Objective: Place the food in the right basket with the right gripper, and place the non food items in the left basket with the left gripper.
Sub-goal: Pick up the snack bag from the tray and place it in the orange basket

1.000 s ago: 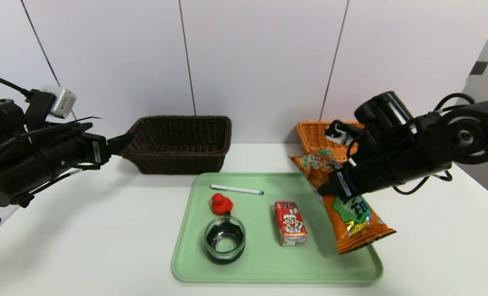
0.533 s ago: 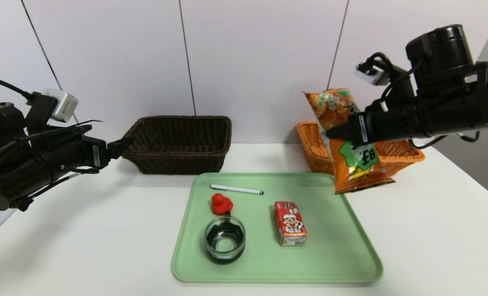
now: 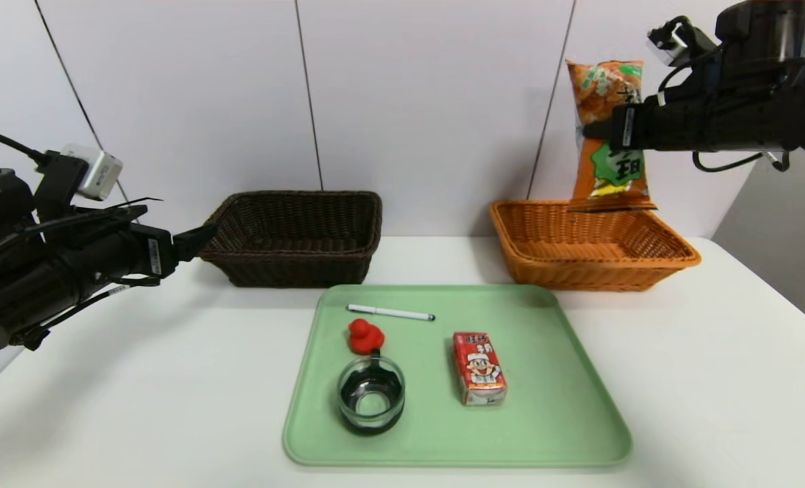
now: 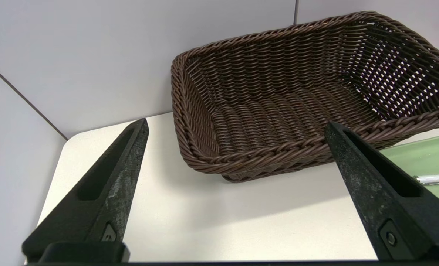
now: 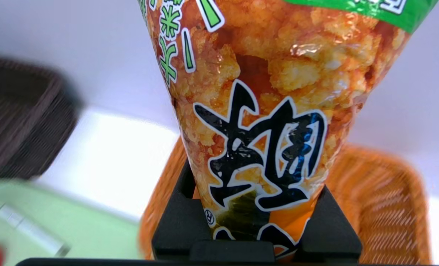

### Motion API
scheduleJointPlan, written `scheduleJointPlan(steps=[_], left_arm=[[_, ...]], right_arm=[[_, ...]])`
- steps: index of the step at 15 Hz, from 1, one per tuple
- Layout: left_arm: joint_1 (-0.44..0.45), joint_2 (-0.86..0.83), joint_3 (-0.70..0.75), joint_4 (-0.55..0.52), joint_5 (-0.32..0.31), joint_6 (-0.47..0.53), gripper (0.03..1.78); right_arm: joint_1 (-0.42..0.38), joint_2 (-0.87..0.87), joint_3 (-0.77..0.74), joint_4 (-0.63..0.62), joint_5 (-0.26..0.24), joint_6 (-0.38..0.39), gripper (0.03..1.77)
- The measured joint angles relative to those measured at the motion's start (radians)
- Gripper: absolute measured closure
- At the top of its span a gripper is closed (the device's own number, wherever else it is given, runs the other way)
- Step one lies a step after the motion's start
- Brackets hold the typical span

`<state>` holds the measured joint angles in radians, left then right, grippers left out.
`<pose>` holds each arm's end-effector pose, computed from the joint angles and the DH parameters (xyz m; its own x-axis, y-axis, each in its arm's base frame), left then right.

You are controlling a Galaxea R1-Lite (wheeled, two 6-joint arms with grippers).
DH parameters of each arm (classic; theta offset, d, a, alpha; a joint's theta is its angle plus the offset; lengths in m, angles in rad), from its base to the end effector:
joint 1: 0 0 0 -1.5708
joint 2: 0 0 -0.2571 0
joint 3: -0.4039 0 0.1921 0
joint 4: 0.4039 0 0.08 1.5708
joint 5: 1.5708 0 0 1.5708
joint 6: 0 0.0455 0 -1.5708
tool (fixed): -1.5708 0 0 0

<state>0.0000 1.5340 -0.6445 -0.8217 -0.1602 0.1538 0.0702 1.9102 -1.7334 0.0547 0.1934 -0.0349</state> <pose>0.2851 -0.0073 0.1588 0.9849 -0.1595 -0.0669 0.1677 0.9755 0.1422 0.3925 0.0364 0.2571 0.9393 0.2587 -0.2252 -0.2633 0.9647 0.0101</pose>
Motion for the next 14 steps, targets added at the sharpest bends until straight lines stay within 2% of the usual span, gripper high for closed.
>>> scheduleJointPlan(steps=[2,5,7,12,14], left_arm=[[0.002,-0.001,0.005,-0.001,0.000,-0.001,0.12],[0.003,-0.003,0.013,-0.003,0.001,-0.003,0.12],[0.005,-0.004,0.015,-0.016,0.001,-0.002,0.12],[0.006,-0.010,0.038,-0.046,-0.002,-0.002,0.12],[0.007,-0.015,0.042,-0.046,-0.003,-0.002,0.12]], right_arm=[[-0.034,0.048,-0.009,-0.059,-0.007,-0.005,1.34],[-0.072,0.103,-0.009,-0.063,-0.040,-0.017,1.34],[-0.095,0.128,0.003,-0.093,-0.043,-0.025,1.34],[-0.132,0.195,0.146,-0.336,-0.048,-0.057,1.35],[-0.134,0.215,0.191,-0.396,-0.048,-0.066,1.35]])
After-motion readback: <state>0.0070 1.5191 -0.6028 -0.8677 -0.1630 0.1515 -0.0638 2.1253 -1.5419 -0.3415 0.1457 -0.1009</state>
